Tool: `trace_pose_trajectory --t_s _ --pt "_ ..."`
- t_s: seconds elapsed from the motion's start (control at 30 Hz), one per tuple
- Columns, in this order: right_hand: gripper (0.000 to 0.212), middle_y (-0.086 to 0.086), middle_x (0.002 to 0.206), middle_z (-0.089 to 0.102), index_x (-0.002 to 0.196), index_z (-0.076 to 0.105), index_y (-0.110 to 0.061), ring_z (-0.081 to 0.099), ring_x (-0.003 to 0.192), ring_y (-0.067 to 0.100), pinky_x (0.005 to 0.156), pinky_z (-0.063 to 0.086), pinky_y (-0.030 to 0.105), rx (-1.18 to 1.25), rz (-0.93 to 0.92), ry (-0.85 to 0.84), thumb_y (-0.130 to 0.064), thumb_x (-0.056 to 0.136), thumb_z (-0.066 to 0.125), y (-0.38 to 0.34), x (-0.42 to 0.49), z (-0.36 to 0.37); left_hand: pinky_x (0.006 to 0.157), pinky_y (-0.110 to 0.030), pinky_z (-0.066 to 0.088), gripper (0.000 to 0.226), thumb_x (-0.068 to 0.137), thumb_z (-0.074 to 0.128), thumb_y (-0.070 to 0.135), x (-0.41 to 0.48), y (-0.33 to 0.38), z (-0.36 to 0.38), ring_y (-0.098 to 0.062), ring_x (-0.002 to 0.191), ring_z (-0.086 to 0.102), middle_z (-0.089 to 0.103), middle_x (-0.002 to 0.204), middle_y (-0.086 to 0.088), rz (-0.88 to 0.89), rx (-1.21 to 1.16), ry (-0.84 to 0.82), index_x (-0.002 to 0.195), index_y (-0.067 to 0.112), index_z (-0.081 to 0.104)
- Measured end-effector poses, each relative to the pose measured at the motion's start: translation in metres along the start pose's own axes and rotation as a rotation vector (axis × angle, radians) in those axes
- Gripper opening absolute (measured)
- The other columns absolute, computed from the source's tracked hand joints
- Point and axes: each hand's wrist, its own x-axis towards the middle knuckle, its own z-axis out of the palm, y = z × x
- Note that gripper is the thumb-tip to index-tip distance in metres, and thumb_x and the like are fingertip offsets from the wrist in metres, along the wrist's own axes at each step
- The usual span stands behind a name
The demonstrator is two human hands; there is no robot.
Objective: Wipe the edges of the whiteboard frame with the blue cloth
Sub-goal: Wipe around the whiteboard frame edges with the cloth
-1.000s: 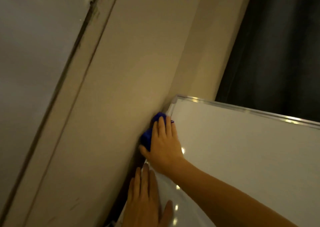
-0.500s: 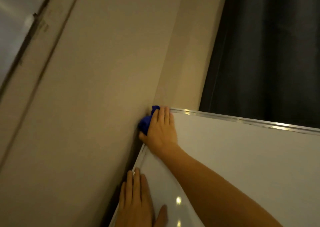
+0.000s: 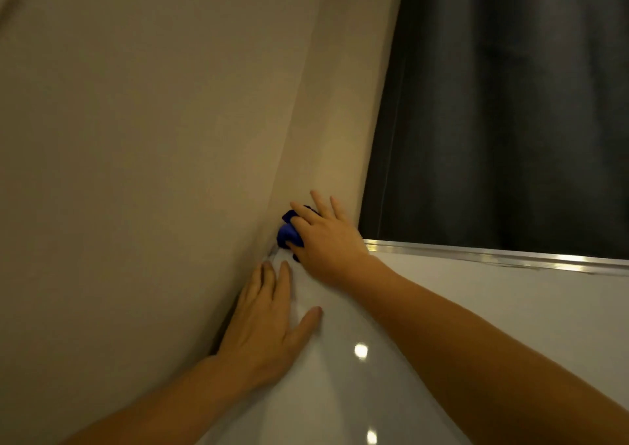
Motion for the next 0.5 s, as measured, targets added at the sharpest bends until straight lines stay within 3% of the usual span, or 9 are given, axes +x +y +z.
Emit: trace_pose_trajectory --t_s 0.07,0.17,0.23,0.27,0.33,0.37,0.4,0.43,0.5 --pt "0.046 -0.001 0.161 0.029 0.139 0.048 -0.022 0.004 0.151 0.031 0.120 0.000 0.051 0.021 -0.012 -0.014 -0.042 0.097 0.048 0.019 -0.016 -0.009 0.121 -0.039 -0.008 0.103 0.071 0.005 0.081 0.004 0.010 0.005 -0.020 0.146 -0.024 -0.026 0.160 -0.007 -0.037 0.022 0.034 0.150 0.020 -0.020" --pt "0.048 -0.001 0.158 0.034 0.140 0.047 -0.023 0.009 0.151 0.030 0.120 0.002 0.047 0.021 0.006 -0.044 -0.043 0.097 0.050 0.049 -0.047 -0.028 0.122 -0.041 -0.007 0.093 0.084 0.016 0.071 -0.006 0.037 0.007 -0.019 0.145 -0.029 -0.029 0.159 -0.004 -0.066 0.011 0.044 0.149 0.016 -0.022" --pt "0.048 -0.003 0.158 0.034 0.141 0.045 -0.025 0.012 0.150 0.028 0.120 0.002 0.044 0.046 0.037 -0.067 -0.045 0.098 0.049 0.069 -0.071 -0.041 0.123 -0.044 -0.002 0.088 0.088 0.022 0.069 -0.013 0.057 0.000 -0.015 0.145 -0.028 -0.027 0.160 0.003 0.014 -0.027 0.043 0.150 0.022 -0.020" --pt "0.048 -0.004 0.157 0.035 0.142 0.045 -0.027 0.014 0.150 0.026 0.119 0.003 0.042 0.073 0.058 -0.072 -0.047 0.098 0.047 0.082 -0.085 -0.049 0.123 -0.046 0.007 0.086 0.088 0.024 0.072 -0.020 0.067 -0.010 -0.012 0.148 -0.018 -0.018 0.162 0.008 0.087 -0.164 0.031 0.151 0.029 -0.015" --pt "0.050 -0.006 0.156 0.036 0.141 0.043 -0.031 0.020 0.148 0.024 0.117 0.005 0.039 0.105 0.115 -0.065 -0.052 0.096 0.043 0.101 -0.115 -0.066 0.109 -0.048 0.041 0.067 0.098 0.038 0.057 -0.040 0.079 -0.048 -0.015 0.141 0.037 0.029 0.159 0.005 0.464 -0.852 -0.130 0.154 0.033 0.011" --pt "0.052 -0.006 0.156 0.038 0.141 0.043 -0.033 0.023 0.147 0.024 0.117 0.007 0.038 0.102 0.148 -0.053 -0.055 0.094 0.041 0.107 -0.127 -0.074 0.092 -0.043 0.054 0.053 0.104 0.041 0.035 -0.049 0.079 -0.066 -0.026 0.119 0.062 0.051 0.145 -0.008 0.678 -1.246 -0.343 0.152 0.023 0.024" --pt "0.054 -0.006 0.154 0.040 0.141 0.043 -0.033 0.027 0.145 0.023 0.117 0.011 0.037 0.099 0.179 -0.040 -0.057 0.092 0.040 0.111 -0.136 -0.080 0.075 -0.040 0.058 0.046 0.104 0.043 0.017 -0.052 0.074 -0.079 -0.033 0.096 0.071 0.063 0.127 -0.016 0.795 -1.481 -0.506 0.148 0.013 0.032" --pt "0.056 -0.005 0.153 0.042 0.140 0.045 -0.032 0.031 0.143 0.023 0.117 0.015 0.038 0.087 0.191 -0.047 -0.058 0.091 0.039 0.113 -0.143 -0.085 0.060 -0.033 0.055 0.046 0.097 0.055 0.010 -0.050 0.072 -0.085 -0.031 0.075 0.073 0.069 0.112 -0.014 0.768 -1.485 -0.405 0.141 0.012 0.043" --pt "0.055 -0.002 0.149 0.046 0.138 0.047 -0.028 0.037 0.138 0.024 0.115 0.023 0.041 0.070 0.210 -0.076 -0.055 0.090 0.040 0.112 -0.147 -0.089 0.048 -0.020 0.050 0.046 0.070 0.083 0.023 -0.038 0.068 -0.064 -0.012 0.048 0.063 0.073 0.087 0.005 0.400 -0.907 0.147 0.114 0.028 0.067"
